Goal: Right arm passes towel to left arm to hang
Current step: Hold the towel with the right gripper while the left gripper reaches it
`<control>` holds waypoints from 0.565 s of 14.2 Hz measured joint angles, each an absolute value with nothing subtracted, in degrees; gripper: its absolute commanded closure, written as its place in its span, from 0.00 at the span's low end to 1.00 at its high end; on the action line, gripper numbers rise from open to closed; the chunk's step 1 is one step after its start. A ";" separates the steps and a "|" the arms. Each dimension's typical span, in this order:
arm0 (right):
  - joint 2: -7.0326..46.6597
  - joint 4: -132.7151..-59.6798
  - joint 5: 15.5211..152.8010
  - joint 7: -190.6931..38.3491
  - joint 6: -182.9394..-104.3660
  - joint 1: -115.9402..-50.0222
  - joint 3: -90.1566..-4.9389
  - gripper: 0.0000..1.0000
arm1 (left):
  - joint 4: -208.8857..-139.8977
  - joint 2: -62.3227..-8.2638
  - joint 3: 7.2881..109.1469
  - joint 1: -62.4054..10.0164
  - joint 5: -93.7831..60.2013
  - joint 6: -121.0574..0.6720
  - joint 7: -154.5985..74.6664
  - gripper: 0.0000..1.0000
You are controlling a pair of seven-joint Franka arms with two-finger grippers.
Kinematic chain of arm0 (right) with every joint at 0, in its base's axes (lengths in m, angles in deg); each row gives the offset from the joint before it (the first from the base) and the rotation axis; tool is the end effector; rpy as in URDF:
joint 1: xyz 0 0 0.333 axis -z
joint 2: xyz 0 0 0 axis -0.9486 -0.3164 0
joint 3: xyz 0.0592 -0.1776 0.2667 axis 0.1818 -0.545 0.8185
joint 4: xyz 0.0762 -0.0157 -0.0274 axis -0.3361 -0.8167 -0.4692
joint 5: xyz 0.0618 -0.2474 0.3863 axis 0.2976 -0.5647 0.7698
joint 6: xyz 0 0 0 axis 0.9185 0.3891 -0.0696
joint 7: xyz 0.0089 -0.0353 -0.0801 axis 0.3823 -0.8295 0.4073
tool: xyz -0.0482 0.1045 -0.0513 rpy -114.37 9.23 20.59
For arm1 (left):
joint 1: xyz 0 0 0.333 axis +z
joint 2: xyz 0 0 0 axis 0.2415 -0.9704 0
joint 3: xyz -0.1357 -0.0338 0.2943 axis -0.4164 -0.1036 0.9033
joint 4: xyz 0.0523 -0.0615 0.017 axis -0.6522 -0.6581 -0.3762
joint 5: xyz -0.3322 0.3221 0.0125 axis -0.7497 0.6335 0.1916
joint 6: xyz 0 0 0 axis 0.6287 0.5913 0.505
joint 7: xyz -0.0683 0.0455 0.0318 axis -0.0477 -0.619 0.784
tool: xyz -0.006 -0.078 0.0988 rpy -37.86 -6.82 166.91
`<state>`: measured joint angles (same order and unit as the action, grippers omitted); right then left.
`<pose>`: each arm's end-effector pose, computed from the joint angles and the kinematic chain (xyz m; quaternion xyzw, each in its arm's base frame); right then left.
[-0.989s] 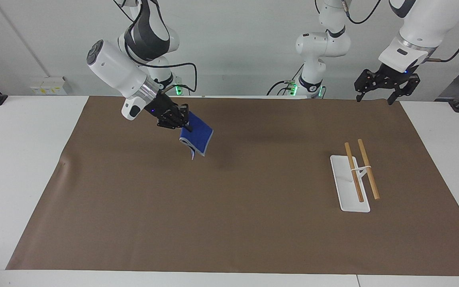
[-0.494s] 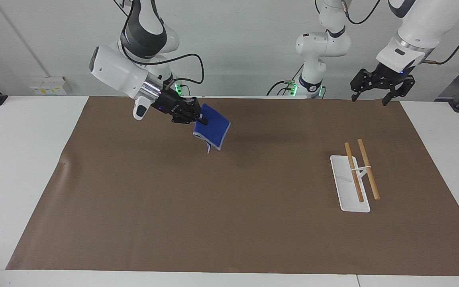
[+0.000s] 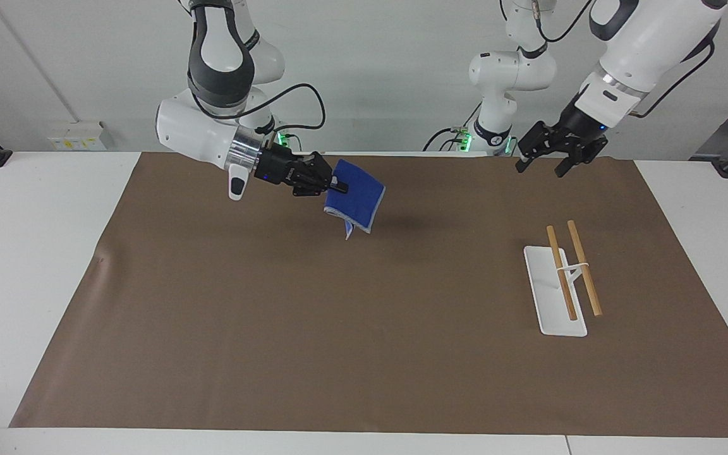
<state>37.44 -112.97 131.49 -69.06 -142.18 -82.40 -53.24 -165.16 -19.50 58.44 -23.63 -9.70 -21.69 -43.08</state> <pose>0.5910 0.2047 0.4452 -0.8230 0.0905 0.0003 0.5608 0.5873 -0.1657 0.6041 0.9842 0.0715 0.0064 0.1616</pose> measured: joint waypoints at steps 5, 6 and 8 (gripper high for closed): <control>37.42 -113.60 135.27 -68.85 -142.22 -84.02 -53.23 1.00 | -170.06 -18.20 58.23 -28.99 -19.39 -30.71 -64.61 0.00; 37.42 -113.63 135.76 -68.85 -142.22 -84.11 -53.23 1.00 | -170.90 -18.16 58.23 -29.80 -21.69 -32.74 -69.63 0.00; 37.42 -113.65 135.94 -68.85 -142.26 -84.55 -53.23 1.00 | -172.50 -18.09 58.23 -31.53 -24.30 -36.09 -76.71 0.00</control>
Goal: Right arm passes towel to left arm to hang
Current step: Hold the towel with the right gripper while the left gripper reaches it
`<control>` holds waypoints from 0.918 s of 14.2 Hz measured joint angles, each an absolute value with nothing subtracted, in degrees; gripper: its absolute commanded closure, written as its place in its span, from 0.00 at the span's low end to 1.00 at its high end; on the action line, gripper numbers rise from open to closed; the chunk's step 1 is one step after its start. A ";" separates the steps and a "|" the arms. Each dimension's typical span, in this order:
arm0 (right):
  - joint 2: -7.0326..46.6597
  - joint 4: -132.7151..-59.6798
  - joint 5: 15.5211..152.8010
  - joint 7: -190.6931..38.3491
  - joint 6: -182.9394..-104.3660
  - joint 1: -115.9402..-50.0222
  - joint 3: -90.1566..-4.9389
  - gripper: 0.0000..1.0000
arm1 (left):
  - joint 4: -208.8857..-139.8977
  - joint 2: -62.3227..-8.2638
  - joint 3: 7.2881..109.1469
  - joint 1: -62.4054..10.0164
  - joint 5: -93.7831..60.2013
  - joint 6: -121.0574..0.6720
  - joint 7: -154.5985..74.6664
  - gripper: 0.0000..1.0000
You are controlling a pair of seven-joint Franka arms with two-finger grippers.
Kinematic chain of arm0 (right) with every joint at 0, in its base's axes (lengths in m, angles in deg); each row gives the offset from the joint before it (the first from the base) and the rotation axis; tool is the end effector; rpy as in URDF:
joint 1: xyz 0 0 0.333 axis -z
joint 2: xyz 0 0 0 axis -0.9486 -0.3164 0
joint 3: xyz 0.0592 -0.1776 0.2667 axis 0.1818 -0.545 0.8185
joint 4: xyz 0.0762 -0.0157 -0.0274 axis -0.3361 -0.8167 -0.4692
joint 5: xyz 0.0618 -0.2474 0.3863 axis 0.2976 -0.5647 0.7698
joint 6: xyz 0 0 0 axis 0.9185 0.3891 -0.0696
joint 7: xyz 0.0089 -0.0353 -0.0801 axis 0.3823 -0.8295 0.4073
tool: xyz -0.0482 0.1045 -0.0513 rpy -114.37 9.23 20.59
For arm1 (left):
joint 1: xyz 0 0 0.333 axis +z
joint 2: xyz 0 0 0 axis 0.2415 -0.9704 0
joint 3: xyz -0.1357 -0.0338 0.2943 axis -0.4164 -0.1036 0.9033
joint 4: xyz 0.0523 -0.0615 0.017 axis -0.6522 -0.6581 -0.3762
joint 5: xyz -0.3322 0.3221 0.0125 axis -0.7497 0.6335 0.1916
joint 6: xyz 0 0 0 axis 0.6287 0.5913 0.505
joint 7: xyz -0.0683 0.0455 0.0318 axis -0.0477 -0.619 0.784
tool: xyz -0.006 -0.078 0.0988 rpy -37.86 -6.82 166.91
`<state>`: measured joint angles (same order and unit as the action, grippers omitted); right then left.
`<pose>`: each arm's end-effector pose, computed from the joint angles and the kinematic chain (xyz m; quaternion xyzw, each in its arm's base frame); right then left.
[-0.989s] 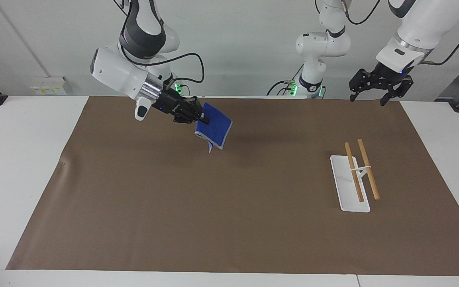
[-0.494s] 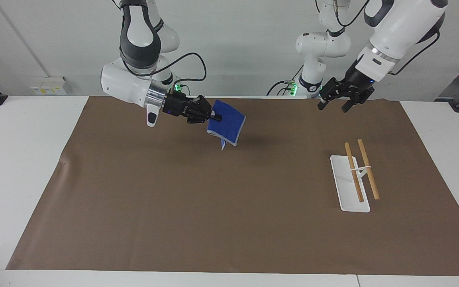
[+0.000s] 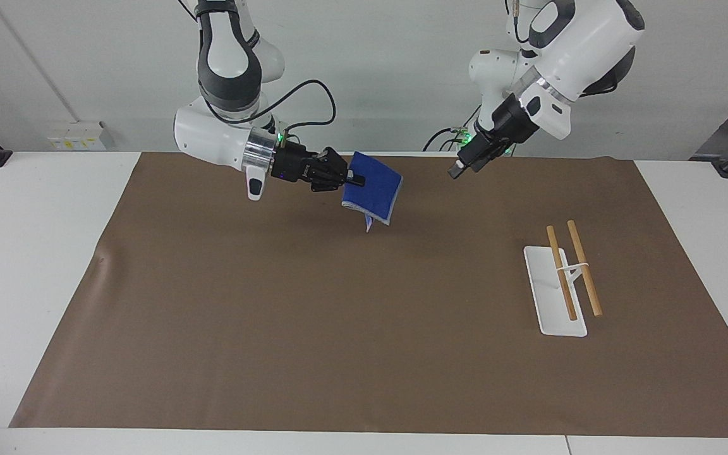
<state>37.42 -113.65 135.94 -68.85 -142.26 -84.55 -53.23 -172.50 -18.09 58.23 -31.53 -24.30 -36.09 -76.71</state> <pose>0.5830 0.2276 0.4435 -0.8049 0.0967 0.0132 0.5853 0.5666 -0.2596 0.5802 0.8944 0.3391 -0.0621 0.2848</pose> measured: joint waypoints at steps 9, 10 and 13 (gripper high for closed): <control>37.42 -113.69 139.95 -68.87 -144.12 -86.47 -53.23 1.00 | -176.97 -17.73 58.12 -41.46 -27.59 -49.04 -102.09 0.00; 37.42 -113.69 139.95 -68.87 -144.12 -86.47 -53.23 1.00 | -177.56 -17.71 58.15 -42.26 -27.61 -50.66 -103.88 0.00; 37.42 -113.69 139.96 -68.87 -144.12 -86.47 -53.24 1.00 | -179.01 -17.68 58.13 -45.23 -27.64 -55.51 -108.33 0.00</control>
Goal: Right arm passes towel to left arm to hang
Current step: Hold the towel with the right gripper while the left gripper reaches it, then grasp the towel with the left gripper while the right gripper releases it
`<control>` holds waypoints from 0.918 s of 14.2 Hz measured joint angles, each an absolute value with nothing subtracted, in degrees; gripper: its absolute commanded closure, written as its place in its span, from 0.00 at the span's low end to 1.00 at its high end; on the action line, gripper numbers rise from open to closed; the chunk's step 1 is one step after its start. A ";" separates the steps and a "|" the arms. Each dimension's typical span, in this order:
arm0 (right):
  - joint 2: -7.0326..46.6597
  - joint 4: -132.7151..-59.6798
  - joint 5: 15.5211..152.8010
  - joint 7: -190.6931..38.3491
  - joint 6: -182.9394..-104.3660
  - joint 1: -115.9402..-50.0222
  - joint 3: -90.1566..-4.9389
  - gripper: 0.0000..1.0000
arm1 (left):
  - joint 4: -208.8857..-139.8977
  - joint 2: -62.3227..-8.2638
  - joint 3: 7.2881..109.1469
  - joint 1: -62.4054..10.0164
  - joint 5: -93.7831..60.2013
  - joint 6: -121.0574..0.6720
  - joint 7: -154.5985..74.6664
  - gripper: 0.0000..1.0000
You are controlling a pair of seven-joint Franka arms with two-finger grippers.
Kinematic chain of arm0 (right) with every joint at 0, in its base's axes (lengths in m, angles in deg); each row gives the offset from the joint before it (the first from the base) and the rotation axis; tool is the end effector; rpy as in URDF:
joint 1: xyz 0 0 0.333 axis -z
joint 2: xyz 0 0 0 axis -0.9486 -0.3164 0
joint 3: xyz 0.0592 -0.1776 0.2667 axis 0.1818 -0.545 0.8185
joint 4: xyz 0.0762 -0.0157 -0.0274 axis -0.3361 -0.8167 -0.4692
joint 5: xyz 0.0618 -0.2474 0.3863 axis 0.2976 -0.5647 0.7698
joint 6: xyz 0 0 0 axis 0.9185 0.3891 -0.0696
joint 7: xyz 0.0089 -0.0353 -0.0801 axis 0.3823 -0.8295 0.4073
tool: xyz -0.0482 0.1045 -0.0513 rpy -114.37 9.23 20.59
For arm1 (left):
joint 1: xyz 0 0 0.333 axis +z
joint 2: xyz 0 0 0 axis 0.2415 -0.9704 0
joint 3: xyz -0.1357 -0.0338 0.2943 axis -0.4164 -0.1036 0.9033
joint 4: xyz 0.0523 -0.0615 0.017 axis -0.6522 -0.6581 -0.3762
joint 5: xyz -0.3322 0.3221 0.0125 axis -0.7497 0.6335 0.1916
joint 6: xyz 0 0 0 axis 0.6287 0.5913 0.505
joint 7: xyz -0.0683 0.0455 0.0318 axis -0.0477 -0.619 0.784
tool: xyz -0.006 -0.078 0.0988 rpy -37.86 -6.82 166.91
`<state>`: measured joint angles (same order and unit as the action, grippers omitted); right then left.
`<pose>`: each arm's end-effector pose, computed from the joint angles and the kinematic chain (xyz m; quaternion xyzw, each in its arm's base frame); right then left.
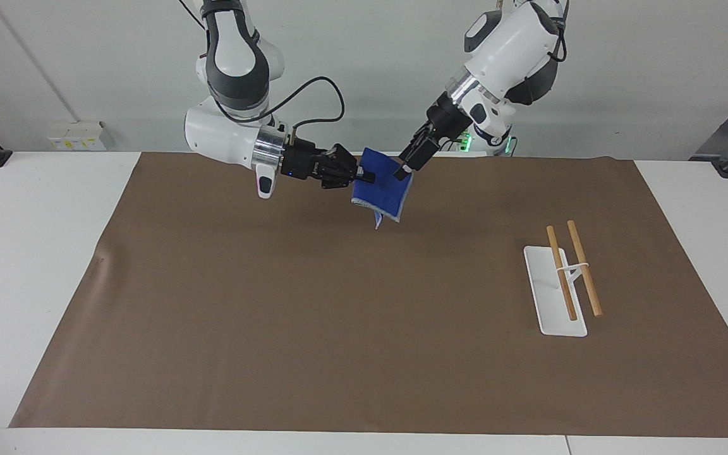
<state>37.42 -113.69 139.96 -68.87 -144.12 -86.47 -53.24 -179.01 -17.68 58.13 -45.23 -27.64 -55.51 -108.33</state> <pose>0.5805 0.2445 0.4468 -0.7900 0.1109 0.0111 0.6029 0.5144 -0.3751 0.5542 0.7756 0.5261 -0.1109 0.3308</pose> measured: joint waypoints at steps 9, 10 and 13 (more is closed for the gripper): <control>37.42 -113.69 139.96 -68.87 -144.23 -86.46 -53.25 1.00 | -184.44 -17.86 58.51 -48.00 -27.68 -70.09 -110.12 1.00; 37.42 -113.70 139.96 -68.87 -144.39 -86.46 -53.25 1.00 | -184.44 -17.87 58.59 -48.00 -27.68 -70.44 -110.12 1.00; 37.42 -113.70 139.96 -68.87 -144.56 -86.46 -53.25 1.00 | -184.44 -17.93 58.88 -47.96 -27.68 -70.68 -109.33 1.00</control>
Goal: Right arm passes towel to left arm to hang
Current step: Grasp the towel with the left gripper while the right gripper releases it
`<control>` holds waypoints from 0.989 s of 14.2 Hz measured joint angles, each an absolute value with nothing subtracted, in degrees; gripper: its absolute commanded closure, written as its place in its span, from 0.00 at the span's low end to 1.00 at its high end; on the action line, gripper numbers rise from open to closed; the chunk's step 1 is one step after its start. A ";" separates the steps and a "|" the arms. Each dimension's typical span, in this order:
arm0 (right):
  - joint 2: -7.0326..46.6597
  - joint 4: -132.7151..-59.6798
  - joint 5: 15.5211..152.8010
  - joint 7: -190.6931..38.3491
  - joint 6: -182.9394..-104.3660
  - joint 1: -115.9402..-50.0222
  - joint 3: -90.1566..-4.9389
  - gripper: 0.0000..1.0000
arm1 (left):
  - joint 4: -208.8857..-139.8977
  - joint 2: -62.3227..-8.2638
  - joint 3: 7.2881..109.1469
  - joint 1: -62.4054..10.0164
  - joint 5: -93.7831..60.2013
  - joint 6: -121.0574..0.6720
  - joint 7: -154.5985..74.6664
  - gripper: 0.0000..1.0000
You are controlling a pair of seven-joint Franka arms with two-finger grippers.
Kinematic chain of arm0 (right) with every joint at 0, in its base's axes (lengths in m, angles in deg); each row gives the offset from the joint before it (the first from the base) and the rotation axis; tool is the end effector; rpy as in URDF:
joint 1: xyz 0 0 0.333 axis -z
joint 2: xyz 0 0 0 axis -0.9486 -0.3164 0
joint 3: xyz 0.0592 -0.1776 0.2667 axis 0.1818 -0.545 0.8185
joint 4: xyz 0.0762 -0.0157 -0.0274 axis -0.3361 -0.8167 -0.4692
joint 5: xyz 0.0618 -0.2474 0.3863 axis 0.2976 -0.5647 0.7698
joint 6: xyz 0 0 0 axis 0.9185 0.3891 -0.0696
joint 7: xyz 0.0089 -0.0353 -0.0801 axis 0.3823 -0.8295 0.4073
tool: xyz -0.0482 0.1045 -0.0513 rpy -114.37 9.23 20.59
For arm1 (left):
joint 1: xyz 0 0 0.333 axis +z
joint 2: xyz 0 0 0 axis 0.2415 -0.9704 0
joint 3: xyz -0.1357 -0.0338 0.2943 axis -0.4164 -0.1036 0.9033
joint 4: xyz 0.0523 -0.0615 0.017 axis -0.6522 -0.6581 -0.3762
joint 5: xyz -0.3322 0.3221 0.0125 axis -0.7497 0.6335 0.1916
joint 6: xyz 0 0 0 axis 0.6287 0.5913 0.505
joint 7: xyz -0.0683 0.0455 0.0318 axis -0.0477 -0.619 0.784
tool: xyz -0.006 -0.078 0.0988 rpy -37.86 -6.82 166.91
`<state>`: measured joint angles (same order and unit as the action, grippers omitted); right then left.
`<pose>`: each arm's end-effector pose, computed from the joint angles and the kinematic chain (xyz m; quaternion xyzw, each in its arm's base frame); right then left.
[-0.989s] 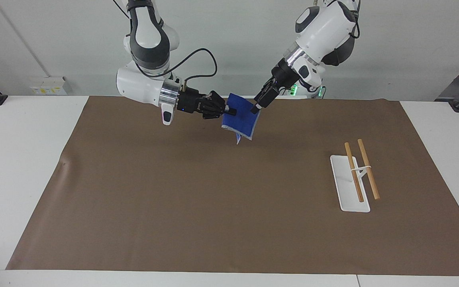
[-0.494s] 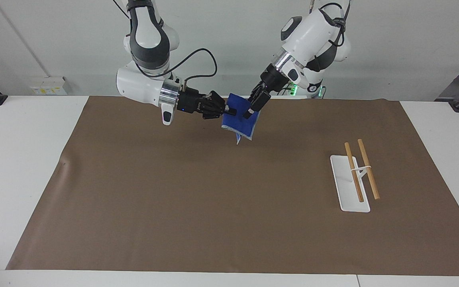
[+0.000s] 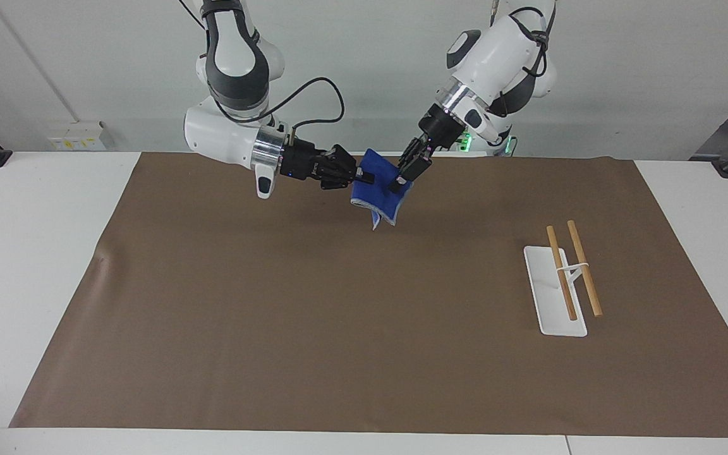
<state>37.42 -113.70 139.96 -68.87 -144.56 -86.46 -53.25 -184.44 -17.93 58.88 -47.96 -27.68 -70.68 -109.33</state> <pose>0.5814 0.2434 0.4465 -0.7906 0.1133 0.0083 0.6017 0.5172 -0.3743 0.5249 0.7408 0.5524 -0.0553 0.3783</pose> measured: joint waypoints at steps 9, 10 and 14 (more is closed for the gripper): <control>37.39 -113.72 139.96 -69.55 -144.75 -86.58 -53.24 0.00 | -184.44 -17.97 59.32 -46.59 -27.68 -70.68 -108.93 1.00; 37.40 -113.72 139.78 -69.55 -145.23 -86.58 -53.24 0.00 | -184.44 -17.97 59.38 -46.41 -27.68 -70.68 -108.92 1.00; 37.89 -113.56 130.18 -70.57 -149.03 -86.54 -53.47 0.00 | -184.61 -18.07 59.70 -43.23 -27.64 -70.70 -106.38 1.00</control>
<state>37.89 -113.56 130.18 -70.57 -149.03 -86.54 -53.47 -184.61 -18.07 59.70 -43.23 -27.64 -70.70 -106.38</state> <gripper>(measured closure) 0.520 0.978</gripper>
